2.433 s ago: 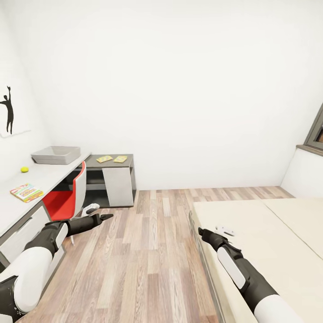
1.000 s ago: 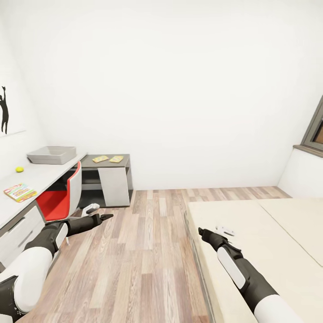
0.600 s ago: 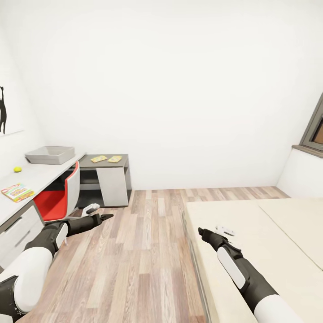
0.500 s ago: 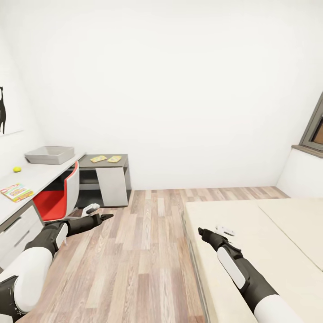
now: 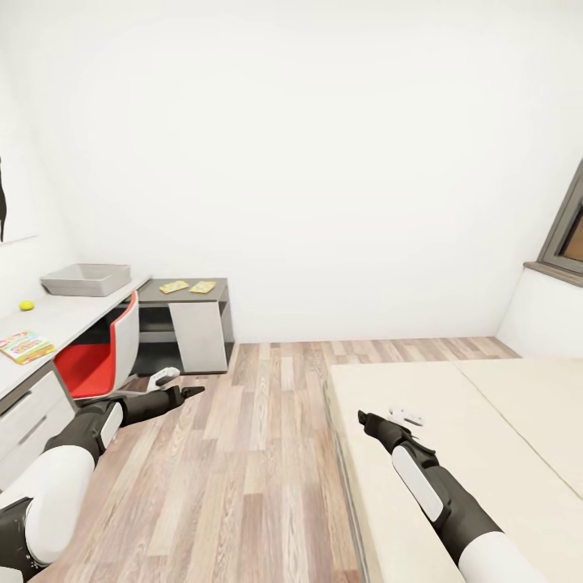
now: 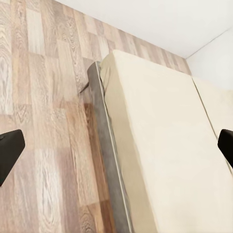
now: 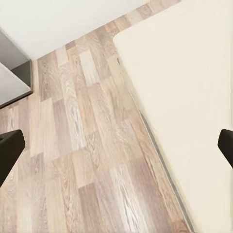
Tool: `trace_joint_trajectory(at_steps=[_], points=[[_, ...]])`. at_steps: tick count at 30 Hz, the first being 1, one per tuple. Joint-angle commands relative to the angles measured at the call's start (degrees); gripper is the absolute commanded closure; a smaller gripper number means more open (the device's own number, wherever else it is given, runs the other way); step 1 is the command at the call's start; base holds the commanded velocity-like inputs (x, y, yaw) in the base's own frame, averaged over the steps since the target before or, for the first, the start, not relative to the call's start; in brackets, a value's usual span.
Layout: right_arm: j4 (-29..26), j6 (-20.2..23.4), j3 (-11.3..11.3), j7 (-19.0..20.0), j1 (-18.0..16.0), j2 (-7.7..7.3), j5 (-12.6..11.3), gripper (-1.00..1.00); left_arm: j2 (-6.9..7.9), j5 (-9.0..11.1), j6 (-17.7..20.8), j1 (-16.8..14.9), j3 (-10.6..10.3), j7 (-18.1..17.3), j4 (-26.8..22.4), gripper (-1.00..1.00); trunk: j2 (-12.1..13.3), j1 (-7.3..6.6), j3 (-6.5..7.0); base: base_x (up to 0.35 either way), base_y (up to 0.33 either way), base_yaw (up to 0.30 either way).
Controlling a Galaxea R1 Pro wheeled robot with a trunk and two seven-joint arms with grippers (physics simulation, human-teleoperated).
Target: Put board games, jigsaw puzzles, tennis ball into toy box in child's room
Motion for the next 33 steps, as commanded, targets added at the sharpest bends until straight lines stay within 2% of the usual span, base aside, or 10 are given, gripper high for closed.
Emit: trace_joint_trajectory(at_steps=[1,33], points=[[-0.1,0.1,0.3,-0.5,-0.1,-0.07,-0.4,-1.0,-0.05,-0.6,0.4,-0.1,0.5,-0.4,-0.1,-1.0,-0.1,0.04,-0.14,0.0,-0.098,0.0],[-0.1,0.1,0.3,-0.5,-0.1,-0.07,-0.4,-1.0,-0.06,-0.6,0.4,-0.1,0.5,-0.4,-0.1,-1.0,-0.1,0.04,-0.14,0.0,-0.098,0.0]])
